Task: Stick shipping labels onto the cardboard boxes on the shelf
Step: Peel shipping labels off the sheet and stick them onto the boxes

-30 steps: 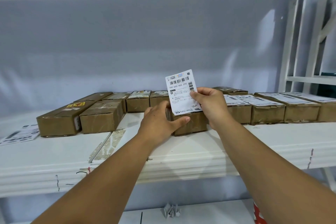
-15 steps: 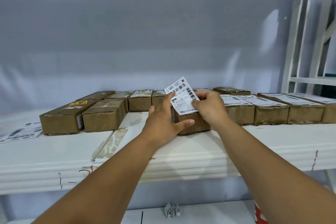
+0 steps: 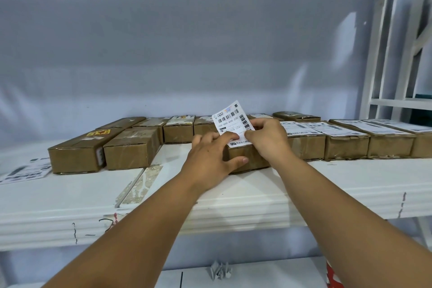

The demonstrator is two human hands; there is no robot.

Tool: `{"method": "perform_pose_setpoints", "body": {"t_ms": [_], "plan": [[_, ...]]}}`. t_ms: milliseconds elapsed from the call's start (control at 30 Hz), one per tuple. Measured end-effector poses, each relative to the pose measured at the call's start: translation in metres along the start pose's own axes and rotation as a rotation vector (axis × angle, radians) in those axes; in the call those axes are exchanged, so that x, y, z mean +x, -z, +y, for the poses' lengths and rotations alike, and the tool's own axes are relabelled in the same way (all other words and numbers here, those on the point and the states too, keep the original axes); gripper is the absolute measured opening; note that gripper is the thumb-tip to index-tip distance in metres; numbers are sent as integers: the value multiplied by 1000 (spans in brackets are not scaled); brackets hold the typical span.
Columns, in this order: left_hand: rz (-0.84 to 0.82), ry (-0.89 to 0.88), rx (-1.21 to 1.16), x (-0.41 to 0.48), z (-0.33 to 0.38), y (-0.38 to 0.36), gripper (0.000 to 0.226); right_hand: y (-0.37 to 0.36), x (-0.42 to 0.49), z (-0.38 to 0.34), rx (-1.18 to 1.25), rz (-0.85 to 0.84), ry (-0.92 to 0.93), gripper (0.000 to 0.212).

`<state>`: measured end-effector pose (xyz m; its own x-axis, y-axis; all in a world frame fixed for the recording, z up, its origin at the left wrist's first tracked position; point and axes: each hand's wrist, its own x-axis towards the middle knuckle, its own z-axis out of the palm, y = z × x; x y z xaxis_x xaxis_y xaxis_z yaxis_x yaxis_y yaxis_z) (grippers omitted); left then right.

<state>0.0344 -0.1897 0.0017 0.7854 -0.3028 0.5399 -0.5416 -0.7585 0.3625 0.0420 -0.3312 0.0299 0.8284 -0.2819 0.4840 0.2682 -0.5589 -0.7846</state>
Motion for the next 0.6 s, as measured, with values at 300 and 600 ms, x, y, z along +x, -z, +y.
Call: {"method": "perform_pose_setpoints", "body": {"t_ms": [300,600], "plan": [[-16,22,-3,-1,0,0,52,0,3,4,83,-54,-10,56],[-53,36,9,-3,2,3,53,-1,4,5,73,-64,4,20]]}}
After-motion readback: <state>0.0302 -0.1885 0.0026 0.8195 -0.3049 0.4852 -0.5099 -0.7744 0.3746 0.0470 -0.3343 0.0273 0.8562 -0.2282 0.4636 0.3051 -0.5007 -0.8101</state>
